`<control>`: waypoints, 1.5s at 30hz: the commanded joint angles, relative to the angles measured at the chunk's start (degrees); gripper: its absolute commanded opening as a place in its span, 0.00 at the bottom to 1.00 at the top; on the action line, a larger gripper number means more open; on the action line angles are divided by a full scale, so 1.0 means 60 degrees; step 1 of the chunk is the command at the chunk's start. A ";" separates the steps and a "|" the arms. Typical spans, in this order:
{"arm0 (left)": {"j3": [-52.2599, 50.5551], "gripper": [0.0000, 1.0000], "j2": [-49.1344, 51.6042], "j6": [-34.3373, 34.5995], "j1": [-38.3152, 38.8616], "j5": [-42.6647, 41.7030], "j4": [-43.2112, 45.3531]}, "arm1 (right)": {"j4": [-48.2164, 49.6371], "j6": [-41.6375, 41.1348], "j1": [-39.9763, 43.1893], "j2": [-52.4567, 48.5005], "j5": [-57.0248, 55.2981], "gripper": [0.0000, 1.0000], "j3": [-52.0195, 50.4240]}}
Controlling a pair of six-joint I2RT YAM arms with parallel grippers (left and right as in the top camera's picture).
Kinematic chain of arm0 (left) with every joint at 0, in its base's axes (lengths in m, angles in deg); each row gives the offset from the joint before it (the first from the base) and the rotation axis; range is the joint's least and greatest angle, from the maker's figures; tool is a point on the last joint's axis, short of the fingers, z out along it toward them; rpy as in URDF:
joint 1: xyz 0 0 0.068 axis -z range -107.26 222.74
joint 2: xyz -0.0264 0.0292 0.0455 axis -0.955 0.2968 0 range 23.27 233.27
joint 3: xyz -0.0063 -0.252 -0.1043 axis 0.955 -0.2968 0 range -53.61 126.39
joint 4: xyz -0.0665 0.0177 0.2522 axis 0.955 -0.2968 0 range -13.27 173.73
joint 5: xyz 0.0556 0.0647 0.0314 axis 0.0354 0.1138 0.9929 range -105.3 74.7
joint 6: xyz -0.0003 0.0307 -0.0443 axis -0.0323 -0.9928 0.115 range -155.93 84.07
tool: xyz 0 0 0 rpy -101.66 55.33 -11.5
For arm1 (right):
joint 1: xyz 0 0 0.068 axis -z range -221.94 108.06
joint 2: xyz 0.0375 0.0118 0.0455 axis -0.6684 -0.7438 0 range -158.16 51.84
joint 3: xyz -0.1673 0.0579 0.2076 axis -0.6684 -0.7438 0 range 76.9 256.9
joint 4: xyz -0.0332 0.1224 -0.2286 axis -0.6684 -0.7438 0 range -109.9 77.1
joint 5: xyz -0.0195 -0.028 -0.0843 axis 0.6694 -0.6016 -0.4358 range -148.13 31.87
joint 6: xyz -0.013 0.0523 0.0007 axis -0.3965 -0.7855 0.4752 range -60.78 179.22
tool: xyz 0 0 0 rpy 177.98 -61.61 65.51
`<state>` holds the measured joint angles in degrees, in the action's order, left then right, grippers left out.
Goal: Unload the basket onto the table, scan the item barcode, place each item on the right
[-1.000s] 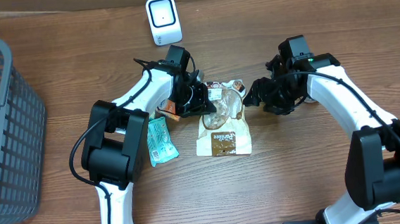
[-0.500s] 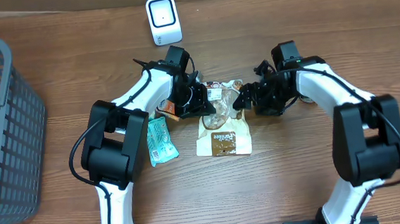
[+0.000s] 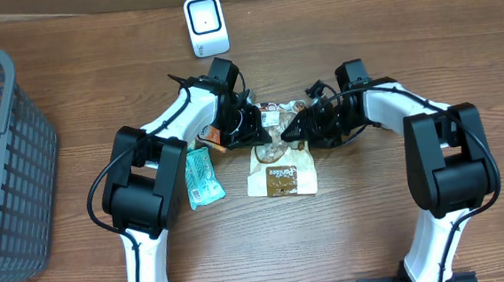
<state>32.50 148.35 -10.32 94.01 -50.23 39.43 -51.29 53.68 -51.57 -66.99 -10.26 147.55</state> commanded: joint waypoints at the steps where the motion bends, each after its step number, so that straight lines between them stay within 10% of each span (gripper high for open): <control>1: -0.0095 0.04 0.0342 0.0095 -0.0058 0.0142 -0.0007 | 0.0321 -0.0091 -0.0291 -0.0233 0.0109 0.51 -0.0455; 14: -0.0095 0.04 0.0342 0.0095 -0.0058 0.0138 -0.0025 | 0.0710 -0.0328 -0.0535 -0.0233 0.0189 0.04 -0.0623; 30: 0.1727 0.04 -0.1071 -0.1195 -0.0812 0.0186 -0.1515 | -0.0674 0.0189 -0.0069 0.1625 0.0208 0.04 -0.0433; 45: 0.3606 0.04 -0.4608 -0.2211 -0.2983 0.3169 -0.5078 | -0.1494 0.0233 -0.0076 0.4721 0.1115 0.04 -0.0393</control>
<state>53.87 122.12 -21.56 80.38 -35.39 10.32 -60.50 53.94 -52.10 -41.74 -7.94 144.38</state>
